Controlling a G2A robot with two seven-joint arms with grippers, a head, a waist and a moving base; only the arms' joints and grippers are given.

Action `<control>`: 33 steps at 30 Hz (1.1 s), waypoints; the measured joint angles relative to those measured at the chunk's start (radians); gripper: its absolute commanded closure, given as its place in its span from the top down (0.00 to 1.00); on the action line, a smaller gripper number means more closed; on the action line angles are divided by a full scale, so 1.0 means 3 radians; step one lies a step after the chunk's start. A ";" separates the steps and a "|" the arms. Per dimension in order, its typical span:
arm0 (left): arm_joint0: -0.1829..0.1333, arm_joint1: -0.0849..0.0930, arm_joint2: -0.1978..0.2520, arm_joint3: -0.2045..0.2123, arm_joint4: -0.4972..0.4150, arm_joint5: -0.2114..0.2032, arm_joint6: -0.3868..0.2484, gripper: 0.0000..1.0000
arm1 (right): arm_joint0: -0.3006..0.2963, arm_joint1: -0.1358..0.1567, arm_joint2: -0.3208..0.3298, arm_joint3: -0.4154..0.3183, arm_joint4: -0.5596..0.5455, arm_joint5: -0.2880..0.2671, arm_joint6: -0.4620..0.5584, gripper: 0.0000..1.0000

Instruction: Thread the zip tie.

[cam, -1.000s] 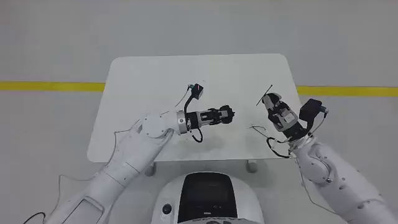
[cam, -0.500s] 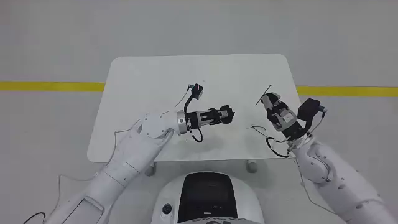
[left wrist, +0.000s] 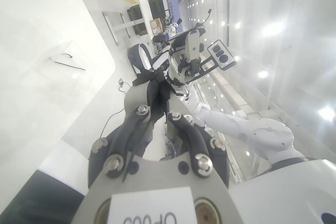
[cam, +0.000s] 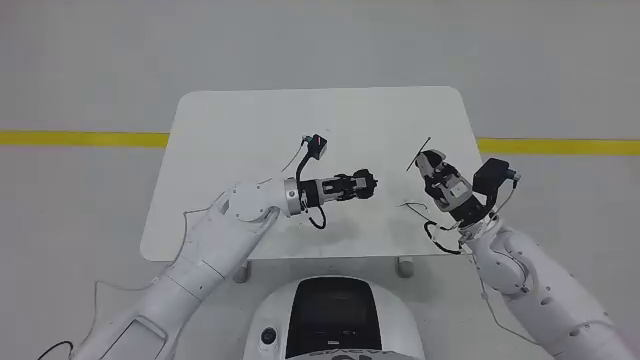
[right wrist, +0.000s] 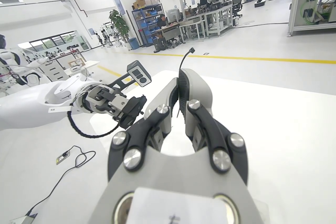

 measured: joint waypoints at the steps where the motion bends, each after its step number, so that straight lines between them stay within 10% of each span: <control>1: 0.0000 0.0000 0.0000 0.0000 0.0000 0.0000 0.0000 0.00 | 0.0001 -0.0002 -0.0001 -0.0001 -0.0001 0.0000 0.0004 0.00; 33: 0.0000 0.0000 0.0000 0.0000 0.0000 0.0000 0.0000 0.00 | -0.0052 -0.0052 -0.0104 -0.0101 -0.0234 0.0000 -0.0033 0.00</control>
